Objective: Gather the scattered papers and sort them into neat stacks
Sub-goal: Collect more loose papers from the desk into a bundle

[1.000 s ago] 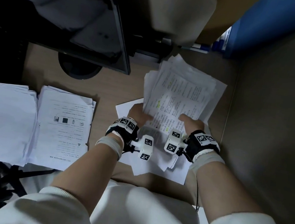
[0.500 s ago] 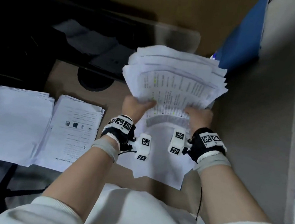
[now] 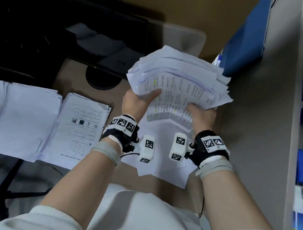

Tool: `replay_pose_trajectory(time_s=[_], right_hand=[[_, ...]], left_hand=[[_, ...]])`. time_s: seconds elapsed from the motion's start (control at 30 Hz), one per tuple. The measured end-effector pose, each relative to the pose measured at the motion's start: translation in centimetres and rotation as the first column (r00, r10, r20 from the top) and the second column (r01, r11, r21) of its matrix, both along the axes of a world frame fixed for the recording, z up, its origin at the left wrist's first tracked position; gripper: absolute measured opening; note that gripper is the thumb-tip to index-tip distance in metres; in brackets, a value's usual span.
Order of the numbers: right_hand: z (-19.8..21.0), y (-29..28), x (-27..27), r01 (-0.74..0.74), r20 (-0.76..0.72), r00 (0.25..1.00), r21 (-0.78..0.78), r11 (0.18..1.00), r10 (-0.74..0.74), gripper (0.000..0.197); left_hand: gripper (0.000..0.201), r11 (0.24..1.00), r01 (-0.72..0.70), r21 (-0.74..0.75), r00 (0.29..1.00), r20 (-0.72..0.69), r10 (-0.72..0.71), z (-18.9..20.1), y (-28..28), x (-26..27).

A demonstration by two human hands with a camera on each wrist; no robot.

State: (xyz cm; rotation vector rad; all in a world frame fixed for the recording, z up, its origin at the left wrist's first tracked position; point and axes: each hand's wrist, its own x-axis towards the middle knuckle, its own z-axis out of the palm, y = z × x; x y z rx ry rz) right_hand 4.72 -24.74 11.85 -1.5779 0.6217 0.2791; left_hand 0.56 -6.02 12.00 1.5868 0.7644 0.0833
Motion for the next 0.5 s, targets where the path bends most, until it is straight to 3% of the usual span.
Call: replay_pose_trajectory(time_s=[0.13, 0.2, 0.27, 0.37, 0.43, 0.5], right_hand=[[1.7, 0.0, 0.7, 0.035, 0.097, 0.995, 0.013, 0.999, -0.036, 0.024], [1.8, -0.2, 1.1, 0.040, 0.108, 0.993, 0.032, 0.999, -0.043, 0.021], [1.3, -0.2, 1.0, 0.001, 0.096, 0.995, 0.032, 0.999, -0.004, 0.020], [0.6, -0.1, 1.0, -0.019, 0.031, 0.999, -0.003, 1.000, 0.019, 0.028], [0.1, 0.1, 1.4, -0.062, 0.018, 0.998, -0.037, 0.997, 0.063, 0.033], [0.1, 0.2, 1.8, -0.092, 0.024, 0.995, -0.075, 0.993, 0.094, 0.034]], left_hand=[[0.019, 0.990, -0.037, 0.137, 0.987, 0.162, 0.015, 1.5, -0.1, 0.3], [0.019, 0.986, -0.046, 0.158, 0.979, 0.201, 0.014, 1.3, -0.1, 0.6], [0.034, 0.995, -0.021, 0.095, 0.990, 0.141, 0.008, -0.3, 0.3, 0.7], [0.075, 0.997, 0.059, 0.057, 0.998, -0.014, -0.059, -2.3, 0.3, 1.0], [0.081, 0.989, 0.098, 0.111, 0.993, -0.082, -0.089, -2.4, -0.1, 1.8], [0.075, 0.991, 0.089, 0.097, 0.994, -0.076, -0.082, -2.1, -0.2, 2.7]])
